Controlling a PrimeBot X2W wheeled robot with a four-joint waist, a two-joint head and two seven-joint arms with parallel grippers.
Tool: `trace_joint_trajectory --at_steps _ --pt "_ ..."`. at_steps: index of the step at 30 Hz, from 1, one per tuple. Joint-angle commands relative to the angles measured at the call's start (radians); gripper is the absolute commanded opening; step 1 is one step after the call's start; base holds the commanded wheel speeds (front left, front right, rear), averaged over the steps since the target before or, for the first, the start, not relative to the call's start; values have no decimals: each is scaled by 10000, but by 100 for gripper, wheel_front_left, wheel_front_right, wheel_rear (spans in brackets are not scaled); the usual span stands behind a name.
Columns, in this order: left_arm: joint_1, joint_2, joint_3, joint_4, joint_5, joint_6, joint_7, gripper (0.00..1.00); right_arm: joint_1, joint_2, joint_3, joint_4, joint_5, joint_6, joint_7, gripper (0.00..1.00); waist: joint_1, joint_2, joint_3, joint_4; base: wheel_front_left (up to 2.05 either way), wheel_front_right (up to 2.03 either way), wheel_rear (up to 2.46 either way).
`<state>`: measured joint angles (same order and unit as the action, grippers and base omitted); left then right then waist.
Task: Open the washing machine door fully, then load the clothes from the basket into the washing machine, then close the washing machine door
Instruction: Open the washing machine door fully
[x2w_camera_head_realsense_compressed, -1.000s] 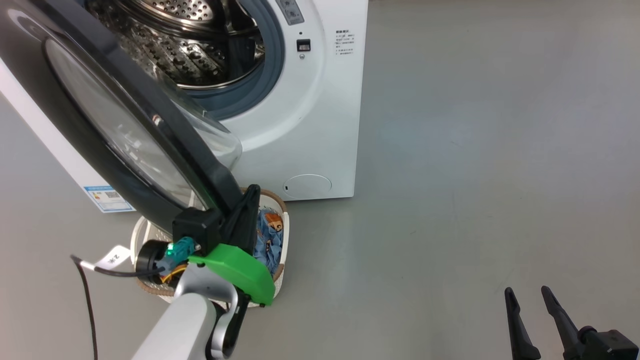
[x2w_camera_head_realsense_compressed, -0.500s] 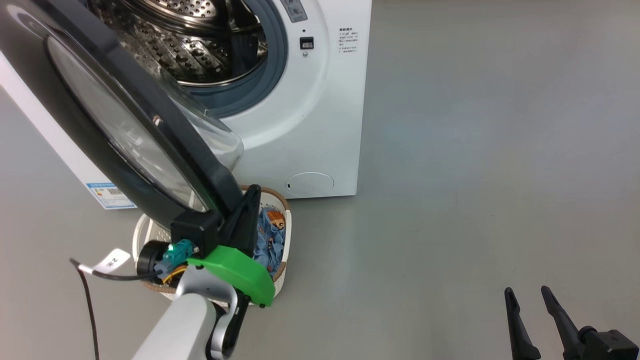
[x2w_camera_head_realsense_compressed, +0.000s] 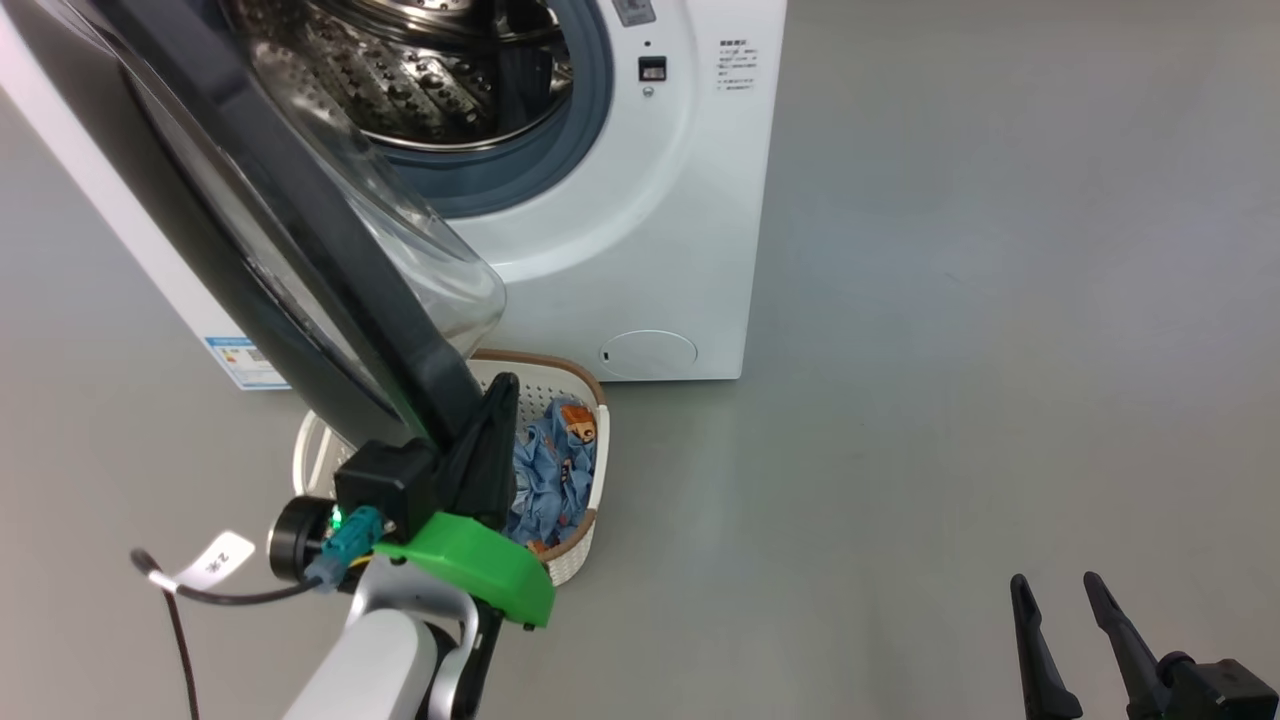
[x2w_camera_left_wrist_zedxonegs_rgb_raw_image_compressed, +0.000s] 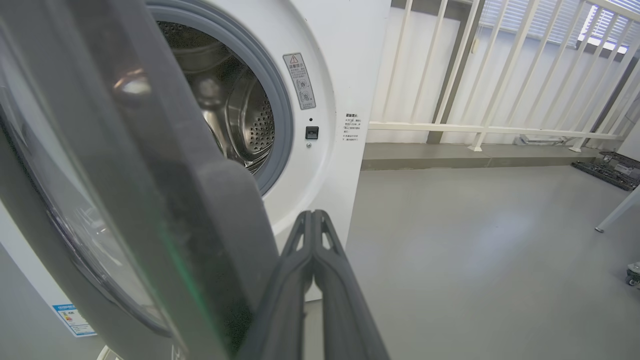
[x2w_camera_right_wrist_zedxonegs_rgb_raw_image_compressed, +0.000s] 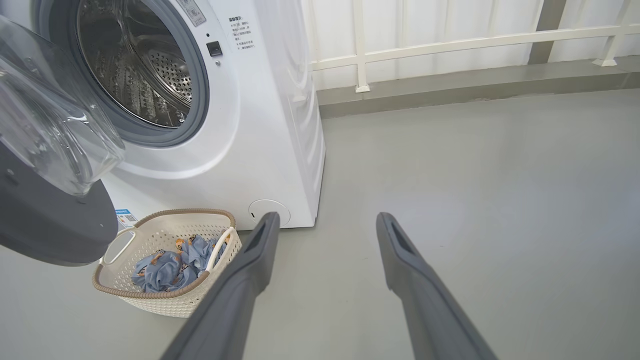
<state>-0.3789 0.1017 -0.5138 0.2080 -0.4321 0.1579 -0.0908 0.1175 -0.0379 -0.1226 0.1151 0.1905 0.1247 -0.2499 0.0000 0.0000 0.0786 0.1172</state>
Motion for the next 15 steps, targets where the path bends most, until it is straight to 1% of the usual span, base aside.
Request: trace_joint_trajectory --at_steps 1,7,15 --pt "-75 761 743 -138 40 453 -57 0 -420 -124 235 -171 108 60 -118 100 0 0 30 97 0 0 0" --pt "415 785 581 -787 85 628 -35 0 -417 -124 234 -135 74 60 -118 100 0 0 44 343 0 0 0" --pt "1075 984 411 -1603 225 914 79 0 -375 -124 238 -74 33 60 -118 100 0 0 -28 674 0 0 0"
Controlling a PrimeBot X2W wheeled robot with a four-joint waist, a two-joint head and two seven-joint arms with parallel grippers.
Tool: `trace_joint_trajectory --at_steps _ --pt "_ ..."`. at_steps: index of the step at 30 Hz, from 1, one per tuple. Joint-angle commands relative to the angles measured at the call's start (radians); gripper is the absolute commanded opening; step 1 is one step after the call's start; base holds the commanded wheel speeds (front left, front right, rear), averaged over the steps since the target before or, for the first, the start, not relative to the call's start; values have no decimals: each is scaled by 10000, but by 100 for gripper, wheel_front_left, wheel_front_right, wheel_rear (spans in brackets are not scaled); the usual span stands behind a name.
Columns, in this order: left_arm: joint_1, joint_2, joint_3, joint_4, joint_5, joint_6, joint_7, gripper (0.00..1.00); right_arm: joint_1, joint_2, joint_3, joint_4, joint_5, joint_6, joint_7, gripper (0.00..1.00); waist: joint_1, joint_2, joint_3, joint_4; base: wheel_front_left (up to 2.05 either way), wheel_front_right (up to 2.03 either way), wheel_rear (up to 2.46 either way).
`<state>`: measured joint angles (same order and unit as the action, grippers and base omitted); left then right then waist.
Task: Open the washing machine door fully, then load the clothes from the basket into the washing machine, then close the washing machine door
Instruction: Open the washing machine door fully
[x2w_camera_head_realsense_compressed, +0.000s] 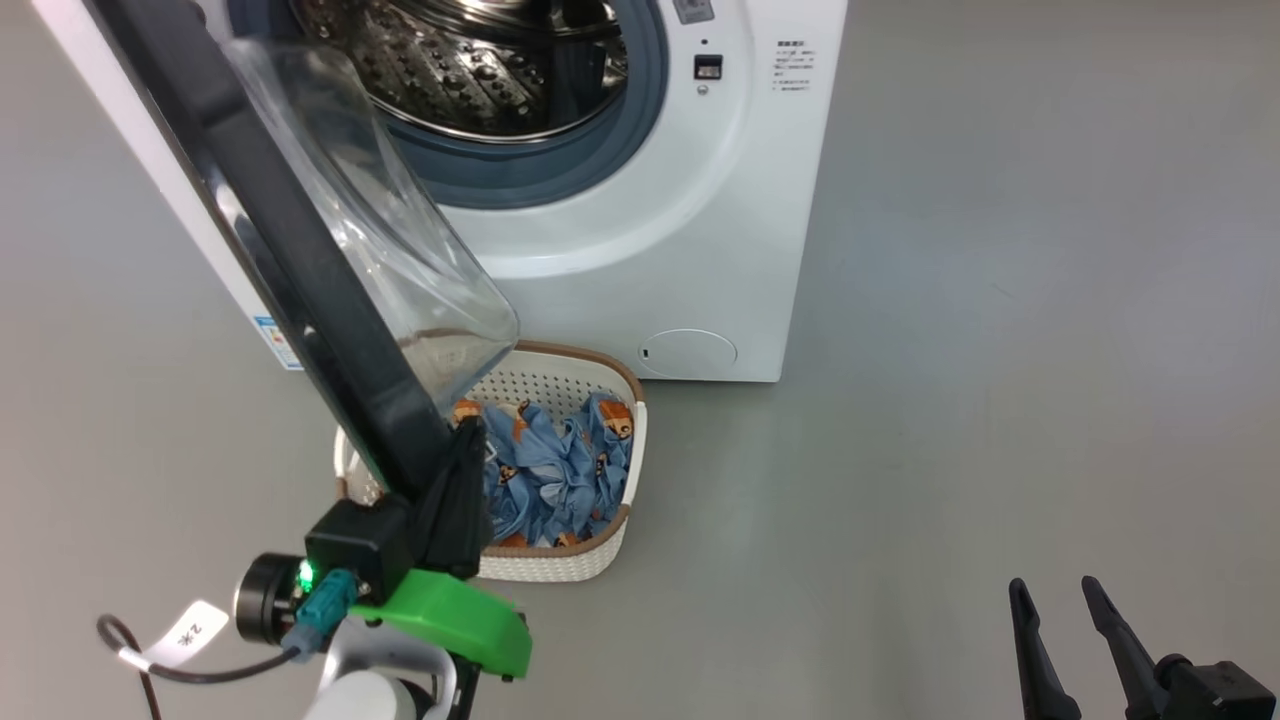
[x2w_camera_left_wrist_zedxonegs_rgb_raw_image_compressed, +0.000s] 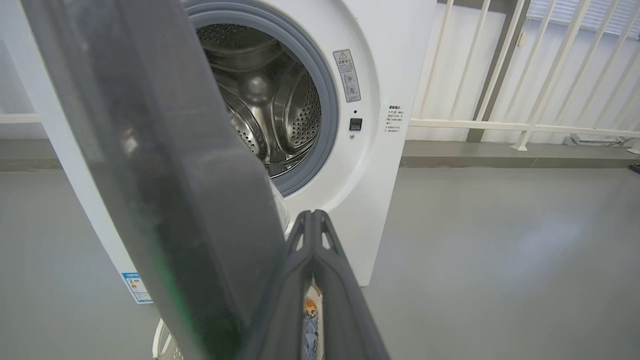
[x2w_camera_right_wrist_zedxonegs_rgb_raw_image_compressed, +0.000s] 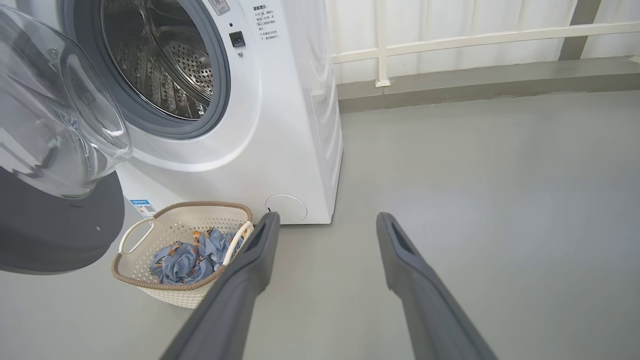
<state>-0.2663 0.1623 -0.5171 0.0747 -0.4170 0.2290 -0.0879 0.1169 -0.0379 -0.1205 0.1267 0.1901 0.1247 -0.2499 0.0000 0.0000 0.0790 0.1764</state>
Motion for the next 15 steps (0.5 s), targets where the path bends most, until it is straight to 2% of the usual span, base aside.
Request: trace_joint_trajectory --at_steps 1,15 --pt "26 390 425 -380 87 245 63 0 -353 -124 207 -195 34 60 -118 100 0 0 -42 145 0 0 0" --pt "834 724 708 -1070 15 746 29 0 -305 -123 186 -232 -49 60 -118 100 0 0 -121 806 0 0 0"
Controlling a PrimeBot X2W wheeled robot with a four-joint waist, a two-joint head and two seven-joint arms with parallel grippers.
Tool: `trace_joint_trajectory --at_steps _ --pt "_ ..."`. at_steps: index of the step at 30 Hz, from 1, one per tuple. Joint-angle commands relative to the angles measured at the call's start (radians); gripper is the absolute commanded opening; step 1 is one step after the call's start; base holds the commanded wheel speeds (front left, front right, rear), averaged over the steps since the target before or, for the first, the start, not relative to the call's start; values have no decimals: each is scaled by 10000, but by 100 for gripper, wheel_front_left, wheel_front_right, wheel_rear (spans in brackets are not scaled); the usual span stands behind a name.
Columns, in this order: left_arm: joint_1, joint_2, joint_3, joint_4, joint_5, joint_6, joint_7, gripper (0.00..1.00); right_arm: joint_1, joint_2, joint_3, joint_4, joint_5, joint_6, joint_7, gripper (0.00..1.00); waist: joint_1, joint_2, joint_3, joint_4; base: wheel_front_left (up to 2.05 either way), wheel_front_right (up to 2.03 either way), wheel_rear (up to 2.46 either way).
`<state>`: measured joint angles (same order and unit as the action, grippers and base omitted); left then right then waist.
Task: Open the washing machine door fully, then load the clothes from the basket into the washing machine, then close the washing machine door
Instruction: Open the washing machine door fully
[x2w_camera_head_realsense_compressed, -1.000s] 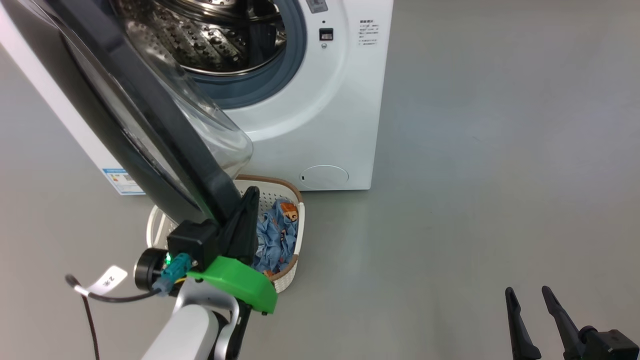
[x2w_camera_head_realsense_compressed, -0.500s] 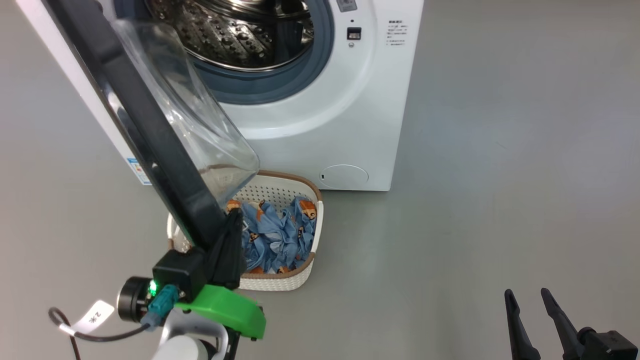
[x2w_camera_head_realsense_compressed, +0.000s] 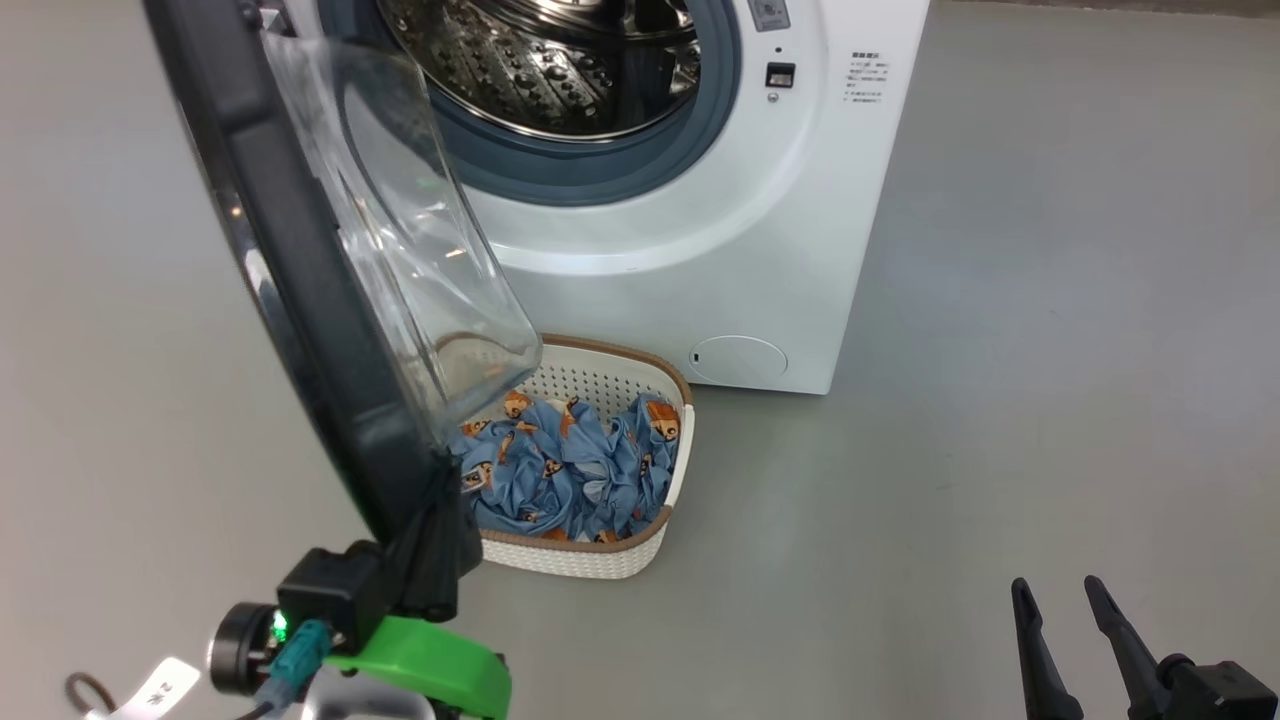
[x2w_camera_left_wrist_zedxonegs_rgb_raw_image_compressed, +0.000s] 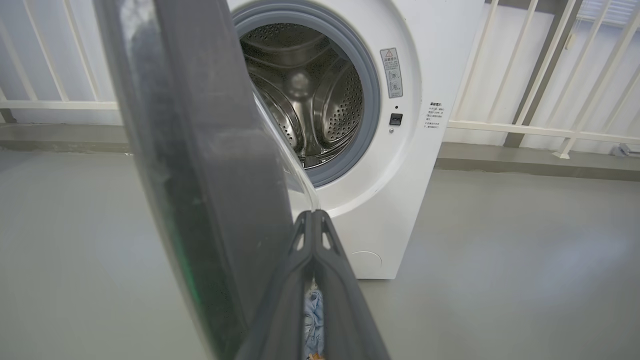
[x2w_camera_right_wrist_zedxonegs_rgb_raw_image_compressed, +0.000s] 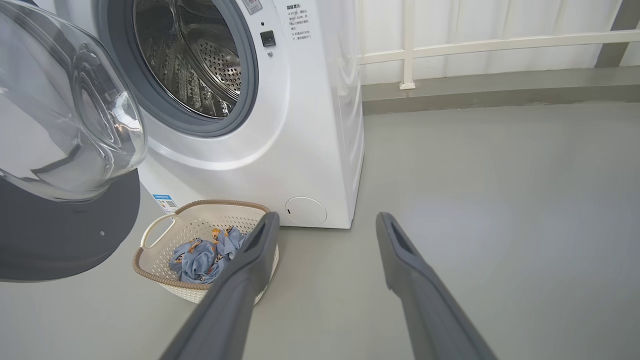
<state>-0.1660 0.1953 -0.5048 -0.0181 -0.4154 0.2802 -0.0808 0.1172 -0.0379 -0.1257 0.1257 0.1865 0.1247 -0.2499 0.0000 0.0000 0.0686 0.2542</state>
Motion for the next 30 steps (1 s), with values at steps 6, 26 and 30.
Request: trace_joint_trajectory --at_steps 6,26,30 --pt "172 701 1124 -388 -86 596 -259 0 -258 -123 243 -231 12 60 -118 100 0 0 -56 209 0 0 0" --pt "616 1565 3130 -386 -644 1389 -868 0 -524 -123 229 -357 -122 60 -118 100 0 0 468 194 0 0 0" --pt "497 1718 3588 -100 -852 1388 -1061 0 -621 -123 163 -435 -197 60 -118 100 0 0 686 145 0 0 0"
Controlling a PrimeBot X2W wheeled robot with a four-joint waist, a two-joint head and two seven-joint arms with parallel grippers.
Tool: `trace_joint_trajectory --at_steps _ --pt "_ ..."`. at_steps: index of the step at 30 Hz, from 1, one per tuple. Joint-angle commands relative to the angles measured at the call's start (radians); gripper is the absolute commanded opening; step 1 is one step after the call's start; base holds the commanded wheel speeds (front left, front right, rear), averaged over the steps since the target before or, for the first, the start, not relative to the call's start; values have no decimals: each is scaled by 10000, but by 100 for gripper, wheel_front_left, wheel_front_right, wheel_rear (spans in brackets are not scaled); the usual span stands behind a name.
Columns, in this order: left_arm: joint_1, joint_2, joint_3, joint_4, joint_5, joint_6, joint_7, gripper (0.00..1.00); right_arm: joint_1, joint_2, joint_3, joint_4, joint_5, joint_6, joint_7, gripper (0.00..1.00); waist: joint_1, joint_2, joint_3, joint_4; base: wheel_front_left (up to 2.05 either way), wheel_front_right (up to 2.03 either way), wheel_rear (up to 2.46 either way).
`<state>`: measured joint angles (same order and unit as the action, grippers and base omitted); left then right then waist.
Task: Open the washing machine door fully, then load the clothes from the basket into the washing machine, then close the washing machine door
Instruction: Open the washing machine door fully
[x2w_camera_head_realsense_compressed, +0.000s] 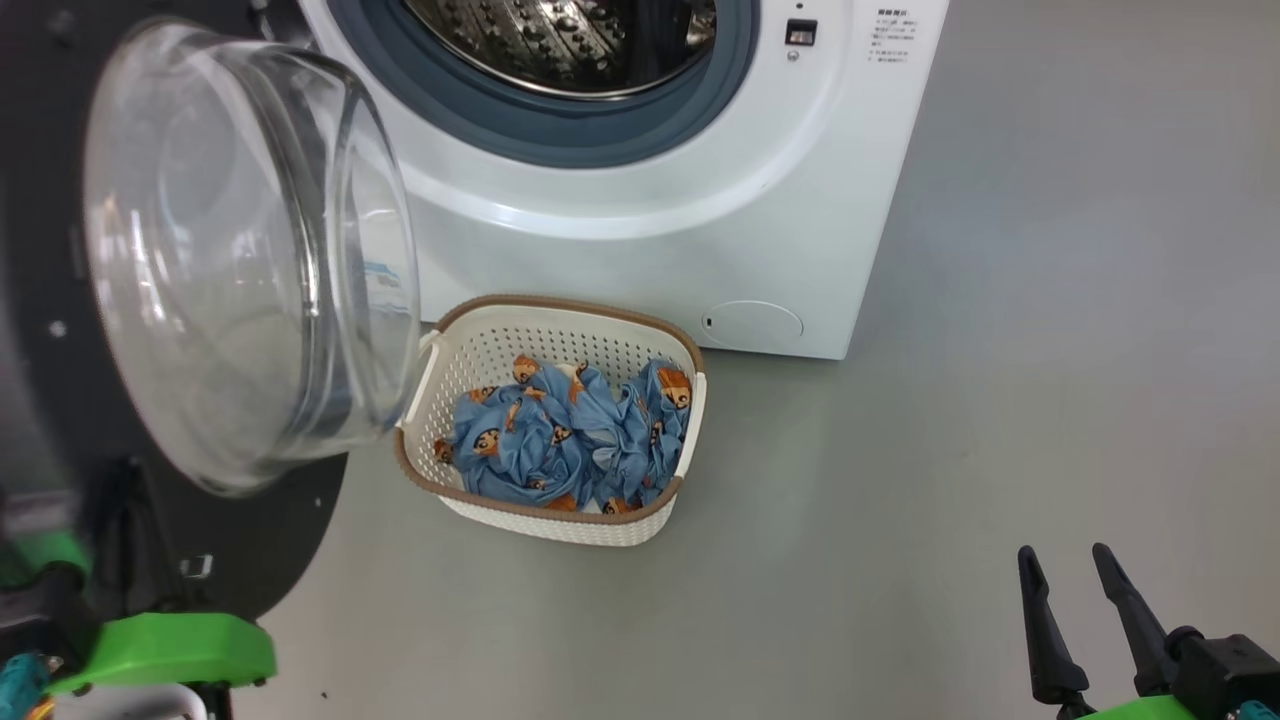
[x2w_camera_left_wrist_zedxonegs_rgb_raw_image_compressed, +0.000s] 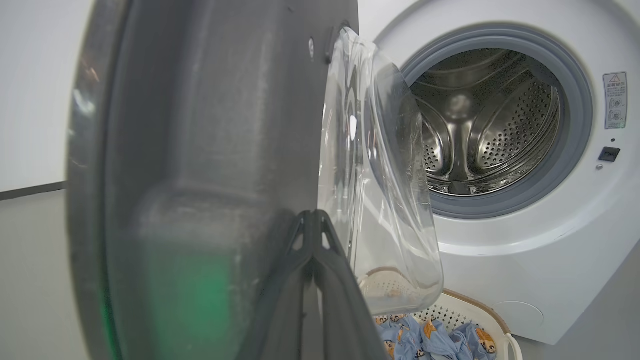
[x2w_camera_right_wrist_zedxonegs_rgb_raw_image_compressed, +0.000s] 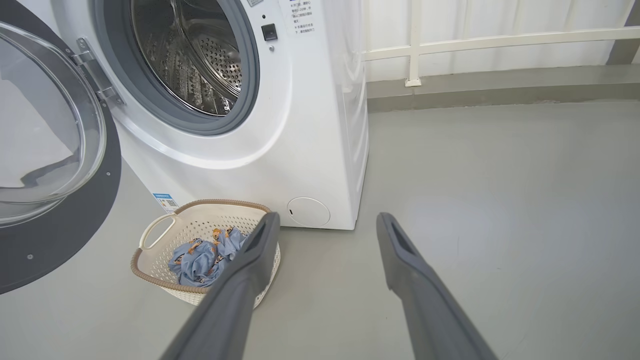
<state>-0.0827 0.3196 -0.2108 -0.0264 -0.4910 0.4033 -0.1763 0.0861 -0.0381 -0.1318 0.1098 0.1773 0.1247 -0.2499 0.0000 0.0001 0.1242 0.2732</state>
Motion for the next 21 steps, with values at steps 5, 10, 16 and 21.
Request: trace_joint_trajectory --at_steps 5,10,16,21 --pt "-556 668 1292 441 -429 66 -349 0 -419 -127 167 -350 -173 60 -118 100 0 -1 404 -109 0 0 0" --pt "-739 841 1794 804 -646 3 -500 0 -479 -171 137 -422 -197 60 -118 100 0 -1 645 -128 0 0 0" --pt "-1098 1137 2470 1381 -971 -191 -638 0 -591 -306 32 -544 -169 60 -118 100 0 -1 1077 -93 0 0 0" --pt "-1627 1359 2884 2053 -1219 -511 -722 0 -733 -466 -23 -626 -142 60 -118 100 0 -1 1446 -52 0 0 0"
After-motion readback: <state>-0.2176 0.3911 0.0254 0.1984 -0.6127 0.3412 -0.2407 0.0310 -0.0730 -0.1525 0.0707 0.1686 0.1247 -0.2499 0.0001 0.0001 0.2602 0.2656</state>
